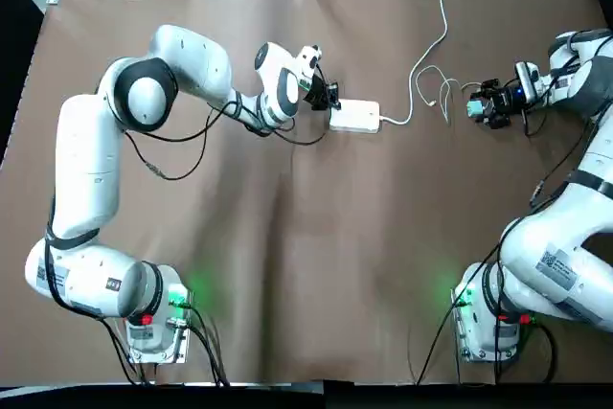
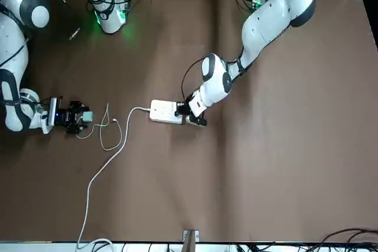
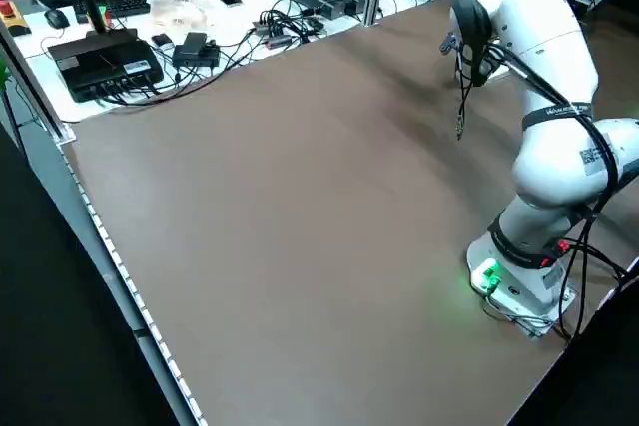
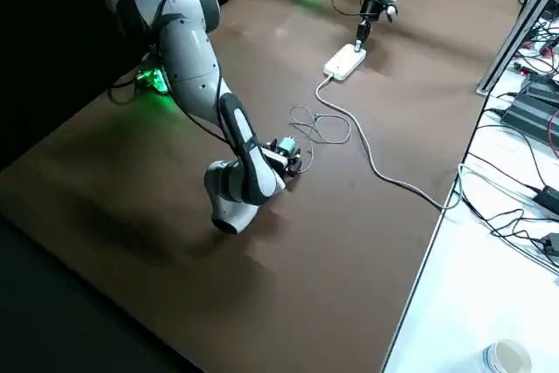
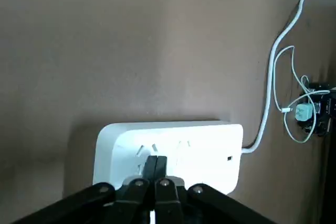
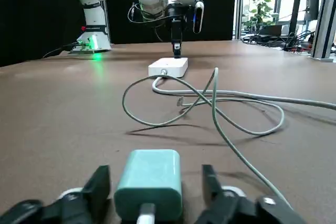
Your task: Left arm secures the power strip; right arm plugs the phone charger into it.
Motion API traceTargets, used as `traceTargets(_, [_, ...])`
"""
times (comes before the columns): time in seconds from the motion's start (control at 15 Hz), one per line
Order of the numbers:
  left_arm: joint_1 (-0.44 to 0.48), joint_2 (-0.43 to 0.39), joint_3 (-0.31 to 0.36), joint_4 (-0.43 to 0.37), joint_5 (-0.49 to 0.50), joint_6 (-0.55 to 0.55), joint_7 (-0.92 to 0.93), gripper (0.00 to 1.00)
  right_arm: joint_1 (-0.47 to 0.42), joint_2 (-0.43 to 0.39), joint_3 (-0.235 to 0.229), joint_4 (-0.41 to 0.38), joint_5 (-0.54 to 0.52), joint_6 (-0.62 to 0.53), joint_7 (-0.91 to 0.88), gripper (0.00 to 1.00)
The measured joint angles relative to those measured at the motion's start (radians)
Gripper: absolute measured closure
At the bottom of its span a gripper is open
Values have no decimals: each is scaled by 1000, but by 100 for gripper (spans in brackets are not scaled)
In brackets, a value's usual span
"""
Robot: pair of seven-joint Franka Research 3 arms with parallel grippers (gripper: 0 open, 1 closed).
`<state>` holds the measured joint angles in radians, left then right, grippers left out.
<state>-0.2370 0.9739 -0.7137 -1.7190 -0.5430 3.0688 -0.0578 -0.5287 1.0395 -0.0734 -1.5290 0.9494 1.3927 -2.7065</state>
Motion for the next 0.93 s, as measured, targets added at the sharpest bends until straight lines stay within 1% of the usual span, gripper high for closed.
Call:
traceTargets(0.07, [0,0,0,0,0,0,0,99,0,0,0,0,0,0,0,22])
traceTargets(0.13, [0,0,0,0,0,0,0,99,0,0,0,0,0,0,0,23])
traceTargets(0.2, [0,0,0,0,0,0,0,99,0,0,0,0,0,1,0,37])
traceTargets(0.27, [0,0,0,0,0,0,0,99,0,0,0,0,0,1,0,45])
traceTargets(0.33, [0,0,0,0,0,0,0,99,0,0,0,0,0,1,0,45])
traceTargets(0.4, [0,0,0,0,0,0,0,99,0,0,0,0,0,1,0,48])
traceTargets(0.47, [0,0,0,0,0,0,0,99,0,0,0,0,0,1,-1,48])
traceTargets(0.53, [0,0,0,0,0,0,0,99,0,0,0,-1,0,1,-6,52])
traceTargets(0.93, [0,0,0,0,0,0,0,99,-1,0,0,-1,0,1,-12,52])
